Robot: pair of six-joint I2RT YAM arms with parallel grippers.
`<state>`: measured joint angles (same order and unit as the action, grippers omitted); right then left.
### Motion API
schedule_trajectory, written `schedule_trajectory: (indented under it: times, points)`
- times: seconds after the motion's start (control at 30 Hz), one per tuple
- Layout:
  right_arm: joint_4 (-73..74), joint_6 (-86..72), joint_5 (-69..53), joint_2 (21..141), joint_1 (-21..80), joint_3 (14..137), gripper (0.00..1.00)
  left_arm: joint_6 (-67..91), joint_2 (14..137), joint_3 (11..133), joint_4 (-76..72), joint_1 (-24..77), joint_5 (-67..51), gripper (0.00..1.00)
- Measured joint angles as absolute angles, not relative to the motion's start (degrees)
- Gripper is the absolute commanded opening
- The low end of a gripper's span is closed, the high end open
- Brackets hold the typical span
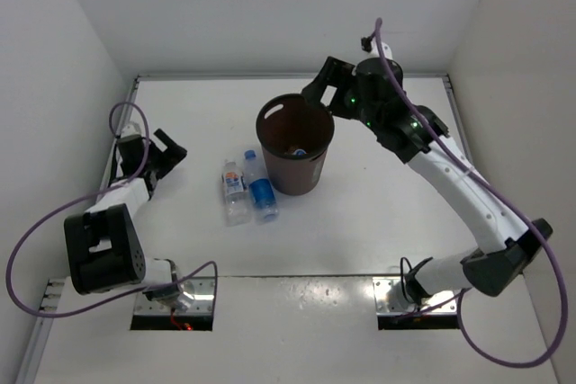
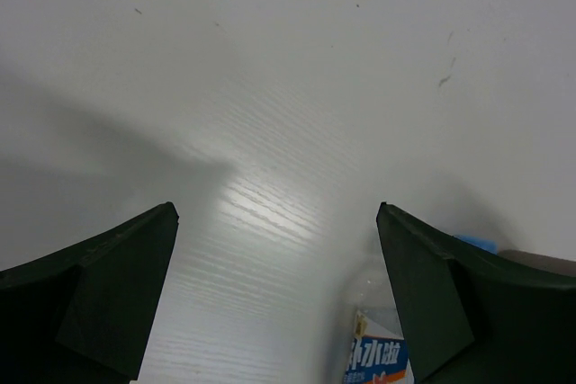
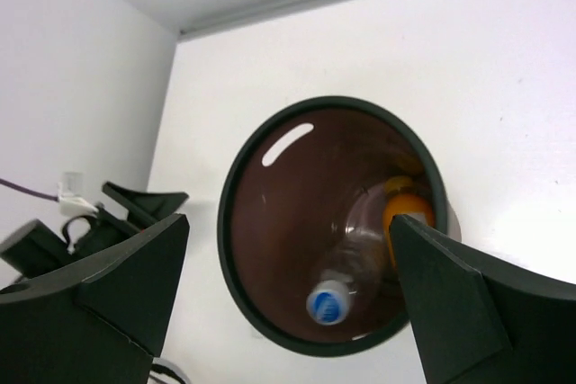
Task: Put the plastic bottles in the bin
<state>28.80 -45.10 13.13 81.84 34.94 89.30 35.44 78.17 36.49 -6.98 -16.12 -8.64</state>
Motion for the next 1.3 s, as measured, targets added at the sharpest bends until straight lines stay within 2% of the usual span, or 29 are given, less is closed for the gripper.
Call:
schedule_trajectory:
  times: [0.2,0.5,1.3]
  points:
    - [27.0,-45.5,14.8,78.7,34.9,86.9,0.94,36.3,77.0,36.4,-7.0,-13.7,-13.6,1.0]
    - [27.3,-46.6,14.5,79.2,34.3,83.5,0.94,29.2,76.4,36.5,-3.8,1.3,-17.0,1.0]
    - [28.9,-49.0,17.1,71.4,33.9,76.7,0.95,27.9,77.1,35.3,0.9,10.3,-11.6,1.0]
